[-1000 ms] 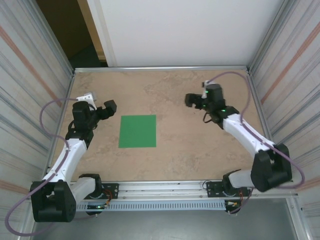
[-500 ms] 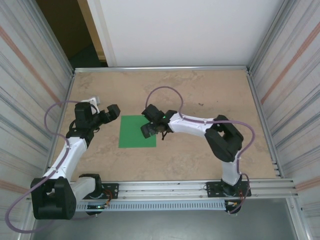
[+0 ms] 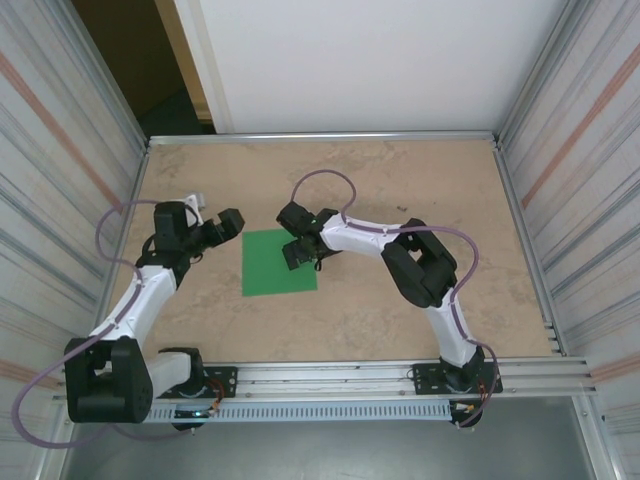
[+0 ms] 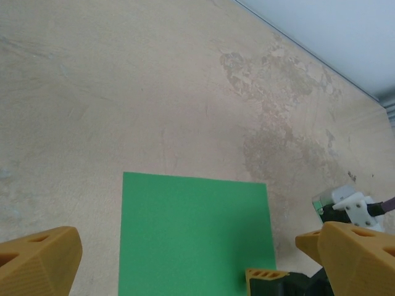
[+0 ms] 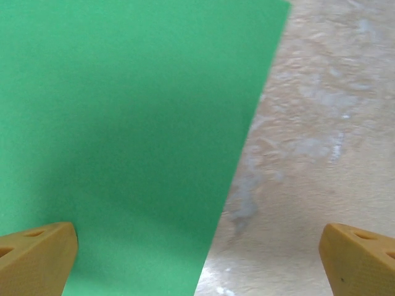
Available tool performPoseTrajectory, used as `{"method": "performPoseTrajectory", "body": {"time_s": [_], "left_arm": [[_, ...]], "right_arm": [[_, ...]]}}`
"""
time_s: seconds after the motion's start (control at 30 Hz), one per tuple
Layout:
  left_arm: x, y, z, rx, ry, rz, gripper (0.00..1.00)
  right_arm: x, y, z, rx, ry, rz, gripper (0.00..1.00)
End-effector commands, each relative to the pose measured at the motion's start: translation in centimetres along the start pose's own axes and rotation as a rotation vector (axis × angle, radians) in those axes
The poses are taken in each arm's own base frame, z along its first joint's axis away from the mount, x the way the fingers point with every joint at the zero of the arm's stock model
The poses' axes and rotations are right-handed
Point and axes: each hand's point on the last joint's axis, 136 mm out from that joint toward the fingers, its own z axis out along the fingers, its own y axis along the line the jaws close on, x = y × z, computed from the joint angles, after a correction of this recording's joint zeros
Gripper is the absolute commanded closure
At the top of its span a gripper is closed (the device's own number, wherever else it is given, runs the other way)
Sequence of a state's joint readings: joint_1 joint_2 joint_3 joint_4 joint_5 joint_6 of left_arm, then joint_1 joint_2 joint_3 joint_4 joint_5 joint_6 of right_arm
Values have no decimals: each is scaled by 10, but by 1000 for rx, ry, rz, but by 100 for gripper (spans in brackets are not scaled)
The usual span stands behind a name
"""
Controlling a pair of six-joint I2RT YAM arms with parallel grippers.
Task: Fold a paper plane with a square sheet of paper (pick it up from the middle)
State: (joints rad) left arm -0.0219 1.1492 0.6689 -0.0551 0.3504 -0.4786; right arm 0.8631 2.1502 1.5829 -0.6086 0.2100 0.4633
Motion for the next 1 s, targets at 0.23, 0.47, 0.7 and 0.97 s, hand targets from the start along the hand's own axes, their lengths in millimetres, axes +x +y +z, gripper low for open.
{"method": "performPoseTrajectory", "body": {"time_s": [0.23,0.47,0.7,0.97], "left_arm": [[9,-27,20,91,100,-41,1],[59,-60,37,128,285,-17,1],[119,-99,47,141,488,90,5],[161,-131,68,196,662,97,16]], "right_arm": [[85,-82,-13,217,184,161,1],[135,-104,-49,222,198,332,1],[93,-99,-91,-86,-6,560,0],[74,-88,-78,-330,-5,719,19]]}}
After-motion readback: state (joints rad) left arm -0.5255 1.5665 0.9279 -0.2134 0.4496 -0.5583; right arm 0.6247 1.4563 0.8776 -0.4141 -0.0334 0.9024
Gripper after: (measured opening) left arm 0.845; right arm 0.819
